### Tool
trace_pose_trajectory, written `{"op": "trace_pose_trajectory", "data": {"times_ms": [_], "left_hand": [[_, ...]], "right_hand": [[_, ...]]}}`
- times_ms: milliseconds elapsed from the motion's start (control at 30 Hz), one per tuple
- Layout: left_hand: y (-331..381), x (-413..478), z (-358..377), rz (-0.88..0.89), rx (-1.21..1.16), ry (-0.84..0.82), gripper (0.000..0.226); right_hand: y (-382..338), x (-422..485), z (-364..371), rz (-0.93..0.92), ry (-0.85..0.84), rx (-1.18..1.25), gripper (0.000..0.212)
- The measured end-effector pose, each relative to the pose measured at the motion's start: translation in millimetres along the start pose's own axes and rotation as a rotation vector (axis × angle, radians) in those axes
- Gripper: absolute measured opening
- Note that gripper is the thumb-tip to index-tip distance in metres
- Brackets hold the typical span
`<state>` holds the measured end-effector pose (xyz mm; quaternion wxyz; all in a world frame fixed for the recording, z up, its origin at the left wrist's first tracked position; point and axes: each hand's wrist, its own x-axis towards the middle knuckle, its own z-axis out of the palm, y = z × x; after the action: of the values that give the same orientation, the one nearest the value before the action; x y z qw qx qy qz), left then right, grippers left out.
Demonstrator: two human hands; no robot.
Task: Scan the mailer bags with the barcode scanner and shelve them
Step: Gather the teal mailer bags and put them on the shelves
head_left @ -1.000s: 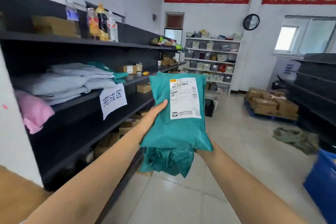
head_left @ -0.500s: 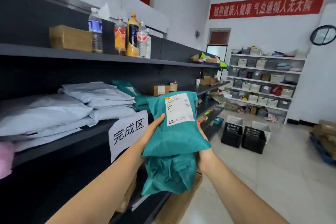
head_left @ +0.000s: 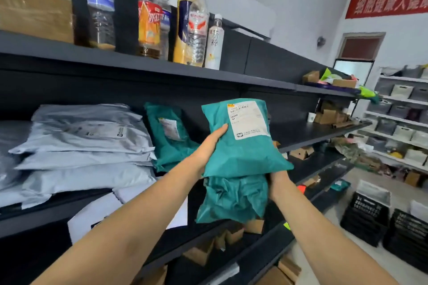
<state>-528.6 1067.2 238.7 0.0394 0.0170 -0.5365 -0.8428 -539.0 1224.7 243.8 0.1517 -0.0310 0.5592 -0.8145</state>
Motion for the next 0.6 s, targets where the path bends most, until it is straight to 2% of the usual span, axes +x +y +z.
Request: {"op": "trace_pose_trajectory", "data": {"times_ms": [133,300,467,500,600], "left_hand": [[12,73,-16,0.022,0.047,0.081,0.034],[26,151,-55,0.012,0.140,0.206,0.032],[44,208,-96,-0.044,0.234,0.398,0.046],[48,213,-103,-0.043,0.249,0.438,0.044],[49,227,-125,-0.044,0.262,0.537,0.036]], "right_hand": [[-21,89,12,0.023,-0.088,-0.009,0.039],[-13,194,30,0.093,-0.185,0.000,0.040],[-9,283,63,0.062,-0.204,-0.018,0.033],[-11,295,72,0.058,-0.238,-0.031,0.029],[-4,314,84,0.159,-0.351,-0.056,0.037]]}}
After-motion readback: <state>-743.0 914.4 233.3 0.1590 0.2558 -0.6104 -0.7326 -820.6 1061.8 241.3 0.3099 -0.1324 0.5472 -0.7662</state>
